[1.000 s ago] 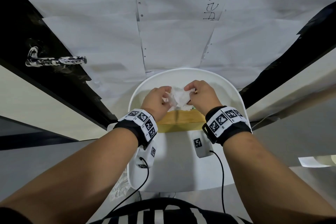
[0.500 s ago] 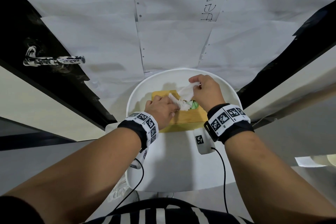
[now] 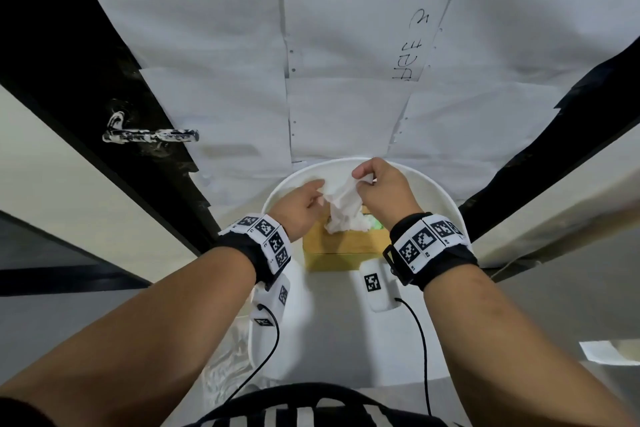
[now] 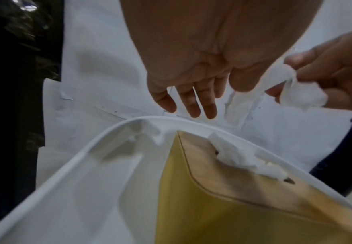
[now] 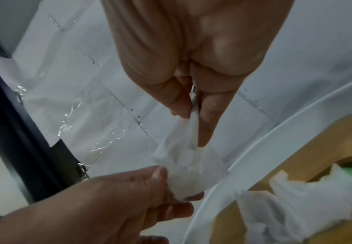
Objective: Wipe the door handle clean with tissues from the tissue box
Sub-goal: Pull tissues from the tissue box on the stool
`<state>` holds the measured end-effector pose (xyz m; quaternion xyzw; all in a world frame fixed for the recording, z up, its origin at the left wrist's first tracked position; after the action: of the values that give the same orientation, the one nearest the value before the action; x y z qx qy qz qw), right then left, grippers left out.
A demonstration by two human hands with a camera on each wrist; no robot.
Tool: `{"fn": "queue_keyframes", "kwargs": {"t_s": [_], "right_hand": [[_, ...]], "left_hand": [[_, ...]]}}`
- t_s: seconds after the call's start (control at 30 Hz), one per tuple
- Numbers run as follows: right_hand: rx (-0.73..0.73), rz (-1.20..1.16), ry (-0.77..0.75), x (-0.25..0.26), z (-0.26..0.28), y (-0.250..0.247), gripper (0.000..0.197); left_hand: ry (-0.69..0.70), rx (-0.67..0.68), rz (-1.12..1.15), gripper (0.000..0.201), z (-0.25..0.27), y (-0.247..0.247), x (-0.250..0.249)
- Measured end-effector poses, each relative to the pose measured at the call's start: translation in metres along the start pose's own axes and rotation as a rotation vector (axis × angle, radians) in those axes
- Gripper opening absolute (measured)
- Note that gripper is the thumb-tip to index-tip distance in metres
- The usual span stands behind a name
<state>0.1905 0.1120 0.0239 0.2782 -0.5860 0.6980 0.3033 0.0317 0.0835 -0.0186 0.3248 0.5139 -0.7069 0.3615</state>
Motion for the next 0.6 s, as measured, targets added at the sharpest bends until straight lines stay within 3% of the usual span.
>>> {"fn": "queue_keyframes", "kwargs": {"t_s": [0.17,0.3,0.5,0.6], "right_hand": [[0.094,-0.008,-0.112,0.029,0.009,0.016,0.024],[0.121,-0.021,-0.183,0.049,0.016,0.026,0.027],[0.112,-0.041,-0.221,0.073,0.025,0.036,0.032],[0.130,0.022,-0.223,0.087,0.027,0.046,0.035]], "left_hand": [[0.026,-0.047,0.112,0.047,0.015,-0.022,-0.009],[0.052,-0.119,0.052,0.052,0.027,-0.042,-0.011],[0.105,-0.288,0.098,0.019,0.046,-0.084,-0.011],[0.085,-0.314,0.223,0.014,0.052,-0.106,-0.005]]}}
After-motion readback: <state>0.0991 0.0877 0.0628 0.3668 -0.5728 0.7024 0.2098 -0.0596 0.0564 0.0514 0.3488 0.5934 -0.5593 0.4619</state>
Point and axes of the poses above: each hand's wrist, its own z-axis away from the middle knuckle, its own y-axis out of the palm, x = y × z, the point moved 9 cm from there along -z, towards the middle knuckle, and after that the axes turned 10 degrees about z, right-handed, at the moved point
